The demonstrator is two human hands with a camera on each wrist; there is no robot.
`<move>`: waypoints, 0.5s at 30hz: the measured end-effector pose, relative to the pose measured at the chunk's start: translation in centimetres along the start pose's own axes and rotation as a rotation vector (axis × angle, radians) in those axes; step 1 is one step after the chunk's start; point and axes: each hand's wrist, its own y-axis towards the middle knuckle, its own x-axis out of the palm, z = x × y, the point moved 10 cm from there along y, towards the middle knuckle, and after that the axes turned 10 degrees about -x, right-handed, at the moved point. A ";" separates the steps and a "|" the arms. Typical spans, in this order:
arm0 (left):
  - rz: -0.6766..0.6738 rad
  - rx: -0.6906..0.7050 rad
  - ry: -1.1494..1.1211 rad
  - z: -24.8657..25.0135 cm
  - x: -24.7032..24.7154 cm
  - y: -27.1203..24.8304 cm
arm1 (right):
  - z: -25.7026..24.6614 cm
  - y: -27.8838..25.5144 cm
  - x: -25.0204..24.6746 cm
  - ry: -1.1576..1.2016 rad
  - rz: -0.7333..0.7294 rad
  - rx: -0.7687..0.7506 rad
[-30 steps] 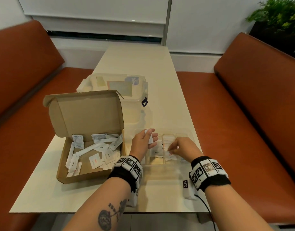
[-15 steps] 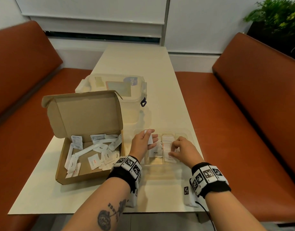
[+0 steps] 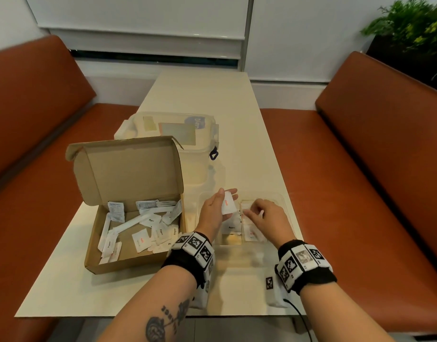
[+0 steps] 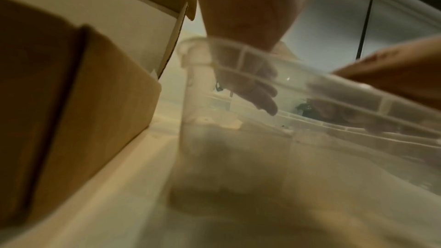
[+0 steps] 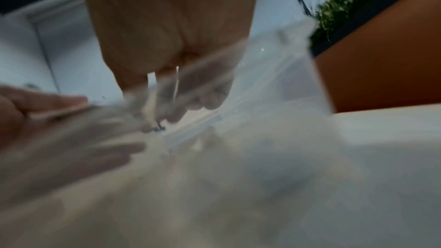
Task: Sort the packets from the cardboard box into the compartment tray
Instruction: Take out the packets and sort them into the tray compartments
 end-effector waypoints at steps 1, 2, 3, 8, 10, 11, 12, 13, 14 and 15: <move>-0.010 0.012 0.001 0.2 0.2 -0.1 | -0.4 0.2 -0.4 0.132 0.058 0.016; -0.019 0.021 0.001 0.3 0.5 -0.1 | -0.9 0.4 -0.5 0.263 0.080 0.031; -0.028 0.025 0.000 0.3 0.7 -0.1 | -1.4 0.6 -0.3 0.380 0.072 0.046; -0.034 0.019 0.119 0.2 1.3 -0.2 | -2.1 1.0 -0.4 0.593 0.045 0.083; 0.120 0.127 0.266 1.1 -0.3 -0.4 | -1.1 0.9 -1.3 0.515 0.071 0.099; 0.229 0.201 0.372 2.0 -1.3 -0.8 | -0.5 0.8 -1.7 0.438 0.066 0.106; 0.326 0.259 0.479 2.7 -2.2 -1.3 | 0.0 0.7 -2.1 0.342 0.041 0.107; 0.387 0.281 0.575 3.0 -2.8 -1.5 | 0.5 0.7 -2.3 0.234 -0.002 0.102; 0.407 0.266 0.656 2.9 -3.1 -1.4 | 0.8 0.7 -2.3 0.132 -0.063 0.097; 0.401 0.226 0.728 2.4 -3.2 -1.1 | 1.2 0.6 -2.0 0.051 -0.137 0.092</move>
